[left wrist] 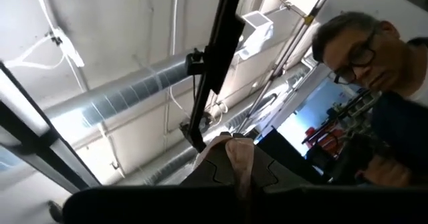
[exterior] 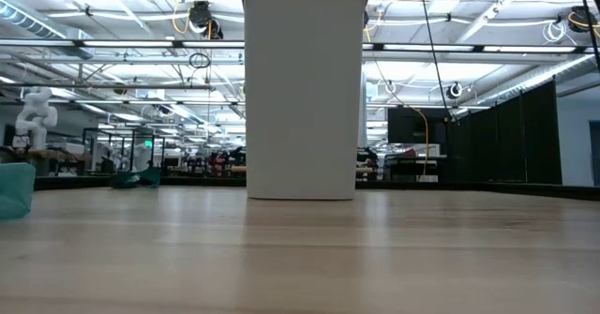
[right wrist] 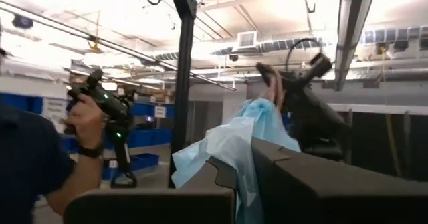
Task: Place trash/remove bag and relplace
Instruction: Remove the blue trash bag from the white trash bin
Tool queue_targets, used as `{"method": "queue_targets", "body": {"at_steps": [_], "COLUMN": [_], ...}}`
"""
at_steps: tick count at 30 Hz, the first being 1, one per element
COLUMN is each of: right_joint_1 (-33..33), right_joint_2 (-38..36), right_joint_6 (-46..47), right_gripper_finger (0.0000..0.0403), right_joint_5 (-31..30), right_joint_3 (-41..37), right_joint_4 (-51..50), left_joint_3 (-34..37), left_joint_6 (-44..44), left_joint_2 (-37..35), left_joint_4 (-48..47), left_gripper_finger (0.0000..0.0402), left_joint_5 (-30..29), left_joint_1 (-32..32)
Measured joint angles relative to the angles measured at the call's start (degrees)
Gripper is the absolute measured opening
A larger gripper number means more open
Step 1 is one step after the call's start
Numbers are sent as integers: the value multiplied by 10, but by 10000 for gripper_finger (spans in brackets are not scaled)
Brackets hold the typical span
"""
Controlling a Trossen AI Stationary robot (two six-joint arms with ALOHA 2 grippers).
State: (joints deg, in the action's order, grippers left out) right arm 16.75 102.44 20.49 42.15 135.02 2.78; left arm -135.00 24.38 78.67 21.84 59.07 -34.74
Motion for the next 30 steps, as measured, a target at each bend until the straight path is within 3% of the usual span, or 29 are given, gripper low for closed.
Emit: {"method": "queue_targets", "body": {"at_steps": [4,11,20,25,30], "right_joint_1": [-8,-22,-96,-106,-104], "right_joint_2": [-3,-39,-43,-47,-68], "right_joint_6": [37,56,114,154,141], "right_gripper_finger": [0,0,0,1,41], "right_joint_5": [0,-46,-41,-2,2], "right_joint_3": [0,-1,0,0,0], "right_joint_4": [-39,-233,-336,-347,-355], "left_joint_3": [0,0,0,0,0], "left_joint_6": [77,268,295,275,278], "left_joint_2": [14,68,78,70,67], "left_joint_4": [0,-1,4,3,-1], "left_gripper_finger": [0,0,0,0,0], "left_joint_5": [-2,-1,-19,-21,-20], "left_joint_1": [0,18,35,35,35]}}
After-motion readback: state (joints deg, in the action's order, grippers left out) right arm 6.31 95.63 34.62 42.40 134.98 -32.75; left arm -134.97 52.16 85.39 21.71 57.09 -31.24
